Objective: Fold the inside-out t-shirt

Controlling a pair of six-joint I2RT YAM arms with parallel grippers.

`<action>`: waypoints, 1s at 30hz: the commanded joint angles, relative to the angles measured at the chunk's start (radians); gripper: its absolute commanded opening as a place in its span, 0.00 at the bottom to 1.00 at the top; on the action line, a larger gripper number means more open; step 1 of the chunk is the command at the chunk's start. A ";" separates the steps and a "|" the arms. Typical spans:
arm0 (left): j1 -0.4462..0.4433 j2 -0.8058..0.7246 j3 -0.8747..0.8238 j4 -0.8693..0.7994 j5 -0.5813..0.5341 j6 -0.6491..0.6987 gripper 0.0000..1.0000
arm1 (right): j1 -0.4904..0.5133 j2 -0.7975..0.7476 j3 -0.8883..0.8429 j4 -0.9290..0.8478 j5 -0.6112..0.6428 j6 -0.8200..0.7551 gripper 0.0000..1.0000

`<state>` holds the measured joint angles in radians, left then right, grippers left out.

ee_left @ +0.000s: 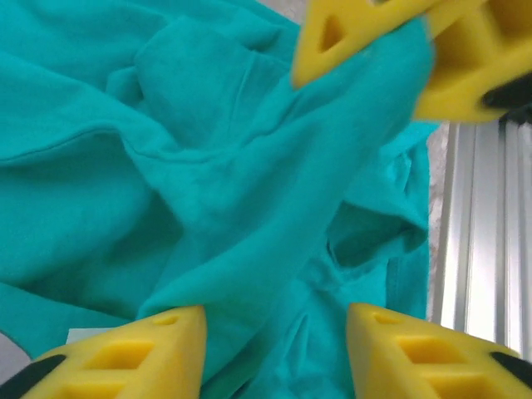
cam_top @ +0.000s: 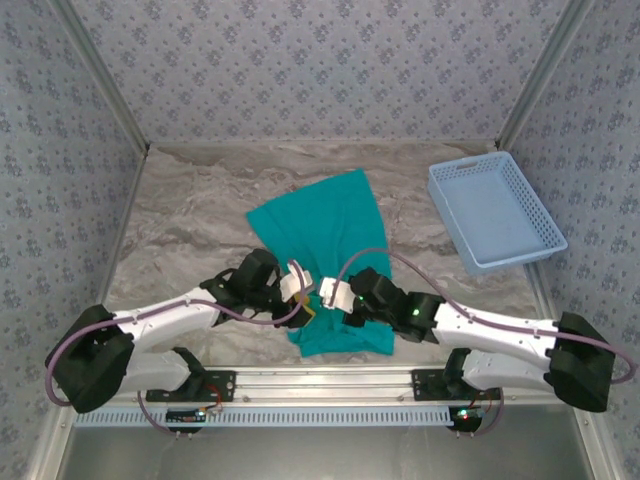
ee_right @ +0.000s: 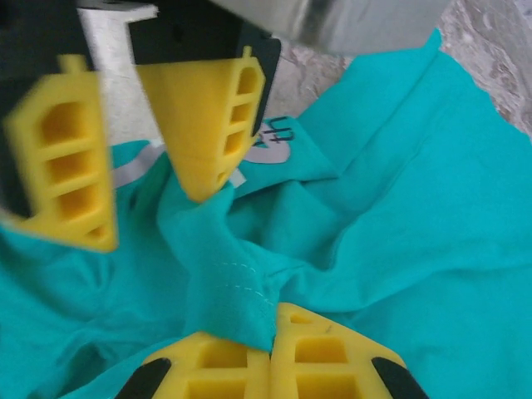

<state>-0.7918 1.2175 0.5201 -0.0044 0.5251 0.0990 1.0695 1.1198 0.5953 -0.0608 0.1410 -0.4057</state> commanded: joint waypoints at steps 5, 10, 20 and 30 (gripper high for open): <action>-0.003 -0.075 -0.045 0.174 -0.063 -0.133 0.54 | -0.043 -0.039 0.034 -0.009 0.089 -0.011 0.01; -0.004 -0.094 -0.004 0.132 -0.142 -0.146 0.52 | -0.081 -0.088 0.103 -0.182 0.120 0.003 0.02; -0.205 -0.103 -0.040 0.228 -0.249 -0.268 0.17 | -0.141 -0.123 0.083 -0.165 -0.134 0.016 0.03; -0.158 0.060 -0.019 0.206 -0.485 -0.091 0.12 | -0.179 -0.268 0.029 -0.269 -0.693 -0.274 0.05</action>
<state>-0.9787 1.2098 0.4797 0.2028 0.1162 -0.0826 0.9054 0.8890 0.6476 -0.2970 -0.2935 -0.5766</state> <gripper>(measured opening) 0.131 0.059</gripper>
